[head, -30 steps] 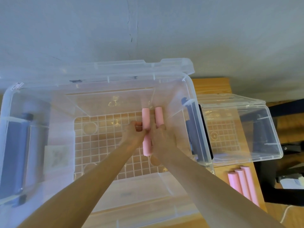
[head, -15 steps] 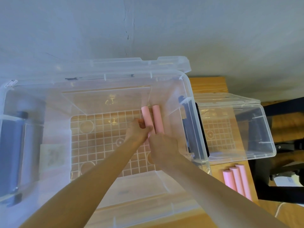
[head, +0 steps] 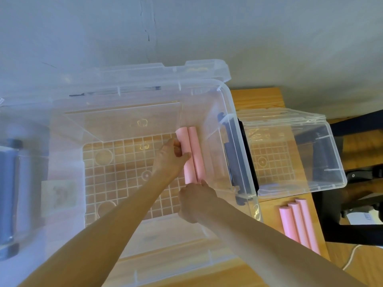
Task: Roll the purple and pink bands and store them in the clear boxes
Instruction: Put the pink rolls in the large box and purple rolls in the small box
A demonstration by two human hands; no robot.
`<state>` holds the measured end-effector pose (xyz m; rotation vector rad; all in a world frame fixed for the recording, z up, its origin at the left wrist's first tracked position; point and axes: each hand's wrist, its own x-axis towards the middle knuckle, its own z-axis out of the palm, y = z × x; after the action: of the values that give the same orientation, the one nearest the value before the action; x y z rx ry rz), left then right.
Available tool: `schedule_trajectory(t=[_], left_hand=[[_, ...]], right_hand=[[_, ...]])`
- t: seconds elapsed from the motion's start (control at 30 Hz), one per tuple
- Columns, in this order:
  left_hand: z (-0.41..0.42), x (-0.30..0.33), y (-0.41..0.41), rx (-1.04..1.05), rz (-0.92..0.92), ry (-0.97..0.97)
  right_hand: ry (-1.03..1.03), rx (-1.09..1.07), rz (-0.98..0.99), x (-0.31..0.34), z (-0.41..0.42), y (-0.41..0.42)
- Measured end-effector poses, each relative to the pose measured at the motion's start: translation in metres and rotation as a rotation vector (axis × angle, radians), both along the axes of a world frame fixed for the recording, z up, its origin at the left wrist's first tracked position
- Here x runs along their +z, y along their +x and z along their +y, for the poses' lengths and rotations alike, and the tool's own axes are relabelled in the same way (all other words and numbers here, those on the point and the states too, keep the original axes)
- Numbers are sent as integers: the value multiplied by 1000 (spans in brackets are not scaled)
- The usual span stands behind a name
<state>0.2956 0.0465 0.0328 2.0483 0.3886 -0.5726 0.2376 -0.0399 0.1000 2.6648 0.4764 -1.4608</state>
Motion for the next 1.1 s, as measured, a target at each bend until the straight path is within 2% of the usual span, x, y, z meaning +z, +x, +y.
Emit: schedule_trajectory(t=[0.13,0.33,0.5,0.67,0.8,1.1], left_hand=[[-2,2,5,-12,-4,41],[0,3,3,63,46,-20],[5,11,4,114,66,-35],[8,26,-3,142,70,-29],[6,49,-12,171,51,-94],[-18,153,-80,38,-155,-210]], right_hand=[[41,-32,7,-1,0,2],[92,-21,-6,6,-1,3],[200,0,-120,25,-7,-2],[348,-100,-149,63,-14,-14],[469,-134,-284,87,-32,-33],[913,-545,-587,106,-108,-83]])
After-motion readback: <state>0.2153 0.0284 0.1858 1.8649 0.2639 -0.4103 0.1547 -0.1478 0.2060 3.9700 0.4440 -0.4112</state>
